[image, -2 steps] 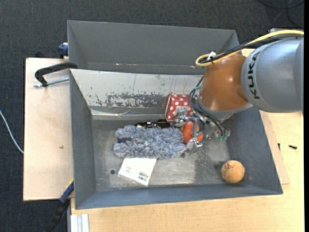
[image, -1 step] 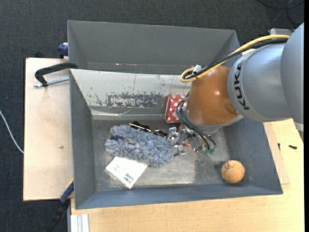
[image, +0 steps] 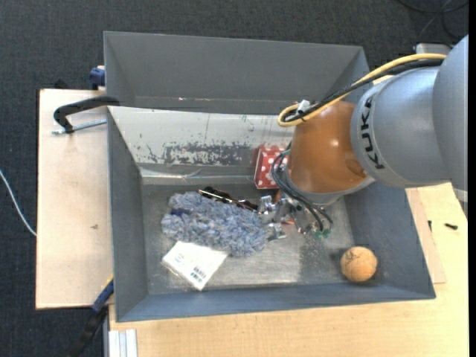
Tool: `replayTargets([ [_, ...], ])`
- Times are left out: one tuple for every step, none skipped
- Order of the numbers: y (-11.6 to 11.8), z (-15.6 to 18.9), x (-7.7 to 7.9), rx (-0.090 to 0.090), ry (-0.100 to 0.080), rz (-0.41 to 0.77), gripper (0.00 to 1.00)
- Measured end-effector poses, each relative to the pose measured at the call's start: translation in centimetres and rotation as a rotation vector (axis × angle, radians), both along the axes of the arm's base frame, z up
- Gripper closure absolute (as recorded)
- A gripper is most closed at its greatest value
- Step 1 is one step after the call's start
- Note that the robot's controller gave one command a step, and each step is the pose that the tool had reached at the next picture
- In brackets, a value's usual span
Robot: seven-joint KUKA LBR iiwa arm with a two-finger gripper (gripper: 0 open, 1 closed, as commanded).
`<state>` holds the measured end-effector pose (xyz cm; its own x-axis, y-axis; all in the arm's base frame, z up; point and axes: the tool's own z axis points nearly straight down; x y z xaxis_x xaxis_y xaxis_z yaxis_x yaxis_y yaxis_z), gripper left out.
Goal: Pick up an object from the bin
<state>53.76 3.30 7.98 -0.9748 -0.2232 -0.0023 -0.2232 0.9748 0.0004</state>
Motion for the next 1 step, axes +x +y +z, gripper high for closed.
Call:
replayTargets([
  [0.41, 16.99, 1.57, 0.001, -0.011, -0.004, 1.0],
])
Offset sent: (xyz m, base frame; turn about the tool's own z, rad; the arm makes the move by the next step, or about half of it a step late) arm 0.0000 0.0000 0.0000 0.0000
